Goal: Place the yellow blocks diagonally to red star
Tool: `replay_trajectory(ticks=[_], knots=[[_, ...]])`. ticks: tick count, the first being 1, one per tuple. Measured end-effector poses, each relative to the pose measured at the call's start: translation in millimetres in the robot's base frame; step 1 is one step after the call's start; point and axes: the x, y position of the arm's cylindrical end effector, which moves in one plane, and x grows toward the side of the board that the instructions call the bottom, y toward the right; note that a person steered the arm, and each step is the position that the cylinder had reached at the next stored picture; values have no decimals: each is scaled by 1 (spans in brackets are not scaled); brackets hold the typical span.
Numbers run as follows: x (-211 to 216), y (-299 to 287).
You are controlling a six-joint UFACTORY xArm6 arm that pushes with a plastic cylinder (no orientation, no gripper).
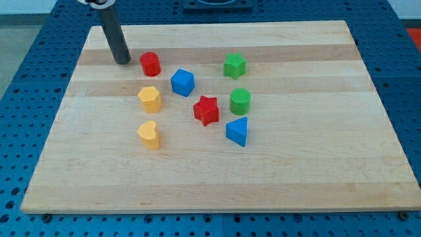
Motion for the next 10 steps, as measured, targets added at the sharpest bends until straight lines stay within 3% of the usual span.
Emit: replay_trajectory(ticks=[1, 3, 4, 9, 10], knots=[[50, 13], [64, 61], [64, 64], [165, 64], [167, 62]])
